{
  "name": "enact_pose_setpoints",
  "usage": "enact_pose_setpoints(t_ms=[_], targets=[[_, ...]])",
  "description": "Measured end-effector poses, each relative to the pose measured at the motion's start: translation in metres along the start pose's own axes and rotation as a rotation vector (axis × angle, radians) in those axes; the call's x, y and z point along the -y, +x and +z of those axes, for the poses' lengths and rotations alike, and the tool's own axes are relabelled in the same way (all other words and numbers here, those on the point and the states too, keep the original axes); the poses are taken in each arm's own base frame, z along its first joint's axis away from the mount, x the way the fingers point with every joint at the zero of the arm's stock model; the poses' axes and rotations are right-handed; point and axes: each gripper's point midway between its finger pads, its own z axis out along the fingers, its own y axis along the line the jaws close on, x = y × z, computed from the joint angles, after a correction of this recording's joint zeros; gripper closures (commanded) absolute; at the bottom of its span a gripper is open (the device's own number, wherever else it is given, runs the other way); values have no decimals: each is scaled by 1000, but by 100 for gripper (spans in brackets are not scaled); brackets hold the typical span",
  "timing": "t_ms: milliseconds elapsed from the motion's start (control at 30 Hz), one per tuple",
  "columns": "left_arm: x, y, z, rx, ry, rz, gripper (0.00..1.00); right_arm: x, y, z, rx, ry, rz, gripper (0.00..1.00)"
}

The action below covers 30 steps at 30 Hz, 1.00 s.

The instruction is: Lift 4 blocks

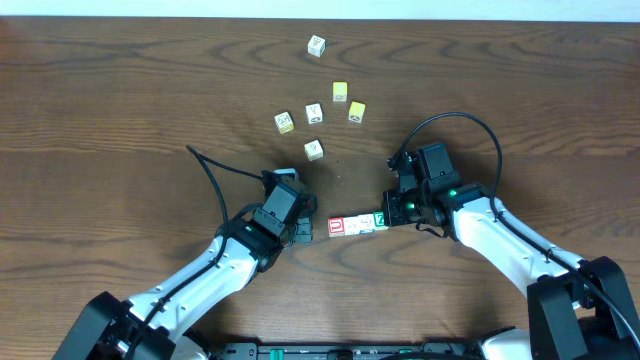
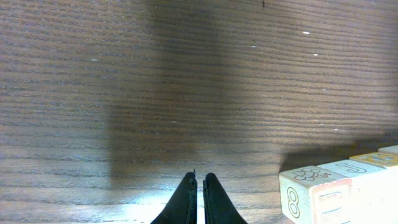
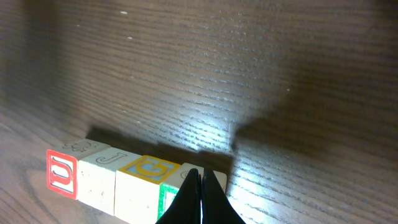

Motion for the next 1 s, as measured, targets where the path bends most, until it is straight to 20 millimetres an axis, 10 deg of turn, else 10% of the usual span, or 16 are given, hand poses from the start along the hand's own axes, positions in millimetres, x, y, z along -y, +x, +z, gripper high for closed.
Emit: enact_pose_setpoints(t_ms=[1000], targets=[[0, 0, 0, 0, 0, 0, 93, -17, -3, 3, 22, -26, -45, 99]])
